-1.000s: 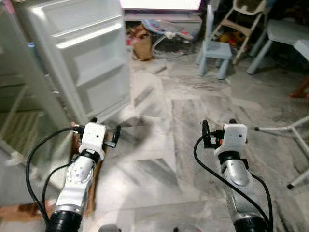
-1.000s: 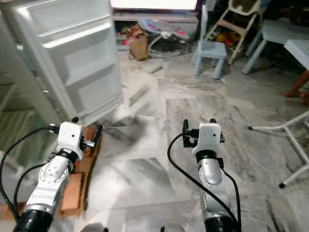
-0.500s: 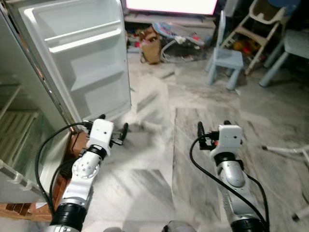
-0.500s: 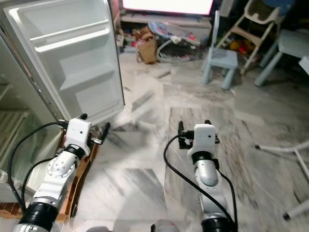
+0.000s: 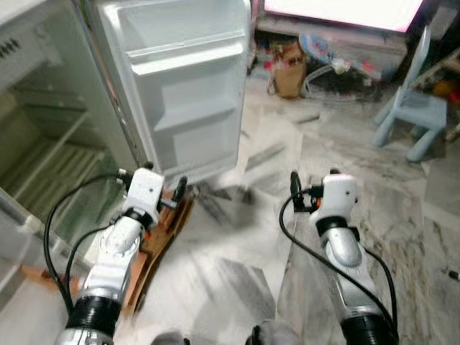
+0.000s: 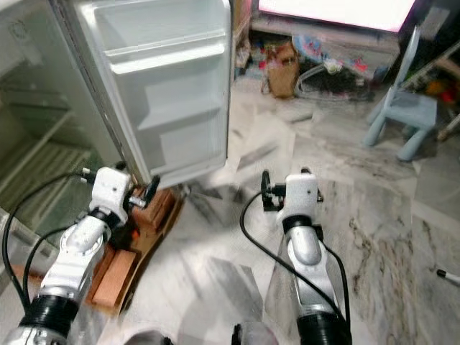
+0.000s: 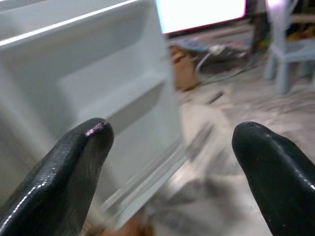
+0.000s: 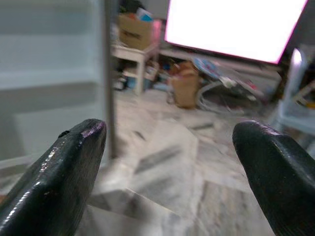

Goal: Restocking fridge

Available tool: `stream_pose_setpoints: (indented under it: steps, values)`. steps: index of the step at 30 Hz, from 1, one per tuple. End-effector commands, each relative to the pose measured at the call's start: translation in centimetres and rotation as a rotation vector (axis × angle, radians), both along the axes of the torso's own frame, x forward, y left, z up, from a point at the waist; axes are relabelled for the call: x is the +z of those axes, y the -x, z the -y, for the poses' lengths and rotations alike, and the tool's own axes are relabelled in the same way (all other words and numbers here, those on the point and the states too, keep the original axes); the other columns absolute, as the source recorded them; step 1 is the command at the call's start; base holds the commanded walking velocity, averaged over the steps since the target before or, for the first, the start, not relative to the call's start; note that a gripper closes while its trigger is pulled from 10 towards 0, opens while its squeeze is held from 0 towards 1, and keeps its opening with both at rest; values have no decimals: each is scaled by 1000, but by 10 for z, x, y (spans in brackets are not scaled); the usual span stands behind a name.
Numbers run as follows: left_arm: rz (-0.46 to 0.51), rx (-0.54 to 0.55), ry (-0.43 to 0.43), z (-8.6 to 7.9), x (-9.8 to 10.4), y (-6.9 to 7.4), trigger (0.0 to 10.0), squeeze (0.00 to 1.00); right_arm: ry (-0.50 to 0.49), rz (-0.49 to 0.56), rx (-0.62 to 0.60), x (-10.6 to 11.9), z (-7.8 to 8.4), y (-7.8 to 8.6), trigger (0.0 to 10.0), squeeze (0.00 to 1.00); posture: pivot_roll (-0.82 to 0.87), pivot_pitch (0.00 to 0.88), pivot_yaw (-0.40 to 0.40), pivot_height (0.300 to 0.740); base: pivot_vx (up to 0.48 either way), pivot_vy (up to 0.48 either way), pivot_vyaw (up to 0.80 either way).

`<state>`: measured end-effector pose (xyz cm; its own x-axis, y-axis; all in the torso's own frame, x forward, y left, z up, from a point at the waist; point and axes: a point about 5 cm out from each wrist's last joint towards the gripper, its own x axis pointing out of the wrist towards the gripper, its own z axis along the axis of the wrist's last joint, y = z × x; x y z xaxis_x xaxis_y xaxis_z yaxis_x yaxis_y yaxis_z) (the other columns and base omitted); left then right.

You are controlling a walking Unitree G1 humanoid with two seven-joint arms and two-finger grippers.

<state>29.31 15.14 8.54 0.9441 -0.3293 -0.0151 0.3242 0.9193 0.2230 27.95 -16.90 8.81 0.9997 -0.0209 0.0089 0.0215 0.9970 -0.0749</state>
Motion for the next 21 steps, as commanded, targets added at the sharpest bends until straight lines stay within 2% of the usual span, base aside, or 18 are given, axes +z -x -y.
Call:
stream_pose_setpoints:
  steps: [1, 7, 13, 21]
  values:
    - [-23, -47, 9, 12, -2, 1, 10000, 0, -8, -13, -37, 0, 11, 1, 10000, 0, -41, 99, -38, 740, 356, -319, -800]
    - [-44, -71, 16, 17, -6, 6, 10000, 0, -4, -25, -36, -4, 11, 5, 10000, 0, -37, 94, -52, 740, 59, -146, -800]
    - [-61, -69, 28, 16, -9, 8, 10000, 0, -5, -32, -22, -4, 8, 6, 10000, 0, -39, 96, -52, 740, 0, -438, -800]
    - [-50, -80, 29, 17, -5, 4, 10000, 0, -1, -4, -14, 3, 7, 0, 10000, 0, -51, 92, -42, 740, 36, -446, -800]
